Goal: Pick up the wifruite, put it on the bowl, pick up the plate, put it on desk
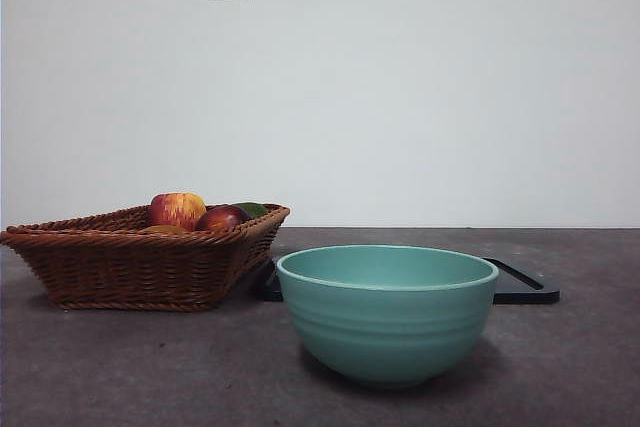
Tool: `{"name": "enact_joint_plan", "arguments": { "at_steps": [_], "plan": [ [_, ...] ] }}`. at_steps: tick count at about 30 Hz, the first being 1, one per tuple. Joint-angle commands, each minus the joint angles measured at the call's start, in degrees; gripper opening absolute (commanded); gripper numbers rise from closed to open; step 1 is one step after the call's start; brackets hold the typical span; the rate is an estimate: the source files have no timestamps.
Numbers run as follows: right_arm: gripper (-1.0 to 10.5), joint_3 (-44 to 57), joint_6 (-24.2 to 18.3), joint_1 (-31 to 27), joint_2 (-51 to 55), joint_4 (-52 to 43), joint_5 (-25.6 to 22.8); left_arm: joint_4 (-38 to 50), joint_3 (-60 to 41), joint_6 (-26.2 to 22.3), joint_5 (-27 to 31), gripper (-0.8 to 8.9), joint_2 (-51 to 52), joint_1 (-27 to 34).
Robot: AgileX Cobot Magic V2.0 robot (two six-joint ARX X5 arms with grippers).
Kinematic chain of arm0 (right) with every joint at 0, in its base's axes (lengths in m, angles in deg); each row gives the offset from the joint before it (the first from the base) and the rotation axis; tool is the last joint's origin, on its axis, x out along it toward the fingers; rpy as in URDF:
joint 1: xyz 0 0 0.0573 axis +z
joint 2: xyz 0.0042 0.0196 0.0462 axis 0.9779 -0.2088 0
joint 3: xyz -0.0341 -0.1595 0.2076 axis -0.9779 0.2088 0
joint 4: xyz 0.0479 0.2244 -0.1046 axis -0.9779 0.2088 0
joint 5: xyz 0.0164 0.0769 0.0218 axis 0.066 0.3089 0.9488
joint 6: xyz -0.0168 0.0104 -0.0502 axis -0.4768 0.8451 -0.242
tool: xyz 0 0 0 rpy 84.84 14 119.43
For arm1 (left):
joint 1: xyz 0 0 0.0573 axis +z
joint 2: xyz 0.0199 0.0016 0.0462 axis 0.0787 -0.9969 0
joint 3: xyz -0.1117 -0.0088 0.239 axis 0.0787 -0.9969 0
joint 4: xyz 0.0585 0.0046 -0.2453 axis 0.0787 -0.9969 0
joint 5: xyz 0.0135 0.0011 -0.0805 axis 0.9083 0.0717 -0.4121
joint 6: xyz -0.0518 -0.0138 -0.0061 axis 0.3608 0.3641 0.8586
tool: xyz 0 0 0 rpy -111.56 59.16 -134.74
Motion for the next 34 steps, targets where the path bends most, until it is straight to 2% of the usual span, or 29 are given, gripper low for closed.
{"name": "enact_joint_plan", "arguments": {
  "at_steps": [1, 4, 6, 11, 17, 20, 28, 34],
  "plan": [
    [0.1, 4.31, -3.19, -6.38, 3.76, -1.29, -6.84, -0.24, -1.18, 0.11, 0.15, 0.07, 0.11, 0.09],
    [0.1, 11.19, -3.17, -12.04, 8.96, -4.76, -11.82, -0.24, -1.18, 0.13, 0.15, 0.07, 0.11, 0.09],
    [0.1, 15.93, -3.15, -15.06, 12.39, -7.23, -12.98, -0.24, -1.18, 0.11, 0.15, 0.07, 0.11, 0.09],
    [0.1, 27.58, -2.78, -19.82, 19.85, -12.13, -12.98, -0.24, -1.18, 0.13, 0.15, 0.07, 0.11, 0.09],
    [0.1, 37.11, -2.25, -21.92, 25.07, -13.6, -13.18, -0.24, -1.16, 0.11, 0.15, 0.07, 0.11, 0.09],
    [0.1, 40.0, -0.98, -22.25, 25.62, -14.03, -13.18, -0.24, -1.18, 0.13, 0.15, 0.07, 0.11, 0.09],
    [0.1, 40.06, -1.29, -22.23, 25.62, -4.37, -13.14, -0.24, -1.16, 0.11, 0.15, 0.07, 0.11, 0.09],
    [0.1, 40.06, -0.94, -22.23, 25.62, -4.87, -12.76, -0.24, -1.16, 0.11, 0.15, 0.07, 0.11, 0.09]
  ]
}}
